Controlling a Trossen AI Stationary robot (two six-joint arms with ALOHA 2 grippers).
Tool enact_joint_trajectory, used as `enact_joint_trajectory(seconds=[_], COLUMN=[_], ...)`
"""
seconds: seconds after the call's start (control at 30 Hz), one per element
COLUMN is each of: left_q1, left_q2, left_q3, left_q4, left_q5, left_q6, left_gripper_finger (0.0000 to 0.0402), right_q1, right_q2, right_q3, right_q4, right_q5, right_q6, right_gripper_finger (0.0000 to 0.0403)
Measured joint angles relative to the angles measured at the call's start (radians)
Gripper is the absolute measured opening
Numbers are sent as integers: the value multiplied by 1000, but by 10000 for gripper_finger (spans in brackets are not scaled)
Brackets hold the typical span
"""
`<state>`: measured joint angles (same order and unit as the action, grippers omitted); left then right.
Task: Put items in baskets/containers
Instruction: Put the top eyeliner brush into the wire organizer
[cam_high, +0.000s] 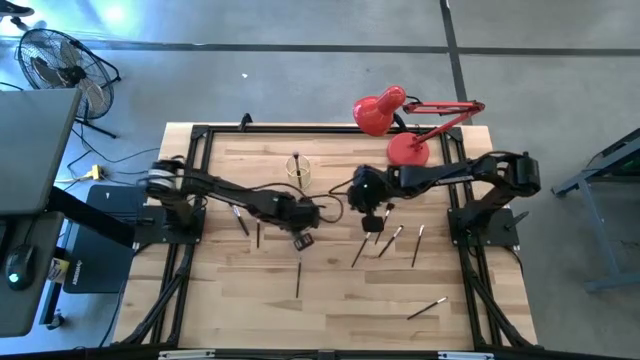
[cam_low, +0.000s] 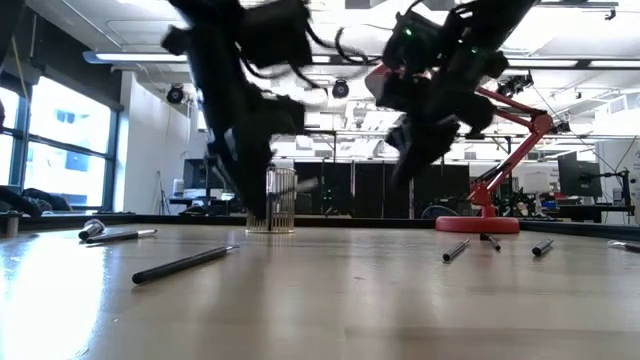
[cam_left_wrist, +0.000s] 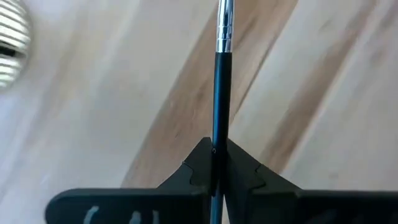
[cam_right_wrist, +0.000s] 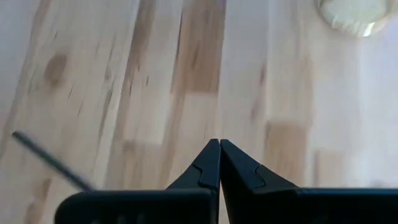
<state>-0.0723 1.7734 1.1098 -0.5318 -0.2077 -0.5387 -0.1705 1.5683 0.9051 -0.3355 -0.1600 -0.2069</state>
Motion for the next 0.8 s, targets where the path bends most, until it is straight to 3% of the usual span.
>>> enact_joint_trajectory(seconds=[0.1,0.23,0.4,0.47,0.6,0.8], left_q1=[0,1,35,89,259,558], left_q2=[-133,-365,-656,-744,-790,-729], left_q3=[-138,-338,-622,-744,-921,-945], left_q4=[5,189,693,953,1388,1472], left_q5=[-43,-110,-264,-273,-140,248], left_q6=[-27,-54,25,97,223,261], left_gripper_finger=[9,9,9,9,9,9], right_q1=[-17,-23,-19,-19,-19,-19], right_q2=[-28,-67,-105,-109,-108,-104], right_q3=[-43,-113,-210,-244,-279,-286], right_q4=[-21,18,255,366,578,768], right_q5=[-23,-25,-29,-24,13,142], right_q6=[78,155,276,323,380,387], right_gripper_finger=[1,1,1,1,2,1])
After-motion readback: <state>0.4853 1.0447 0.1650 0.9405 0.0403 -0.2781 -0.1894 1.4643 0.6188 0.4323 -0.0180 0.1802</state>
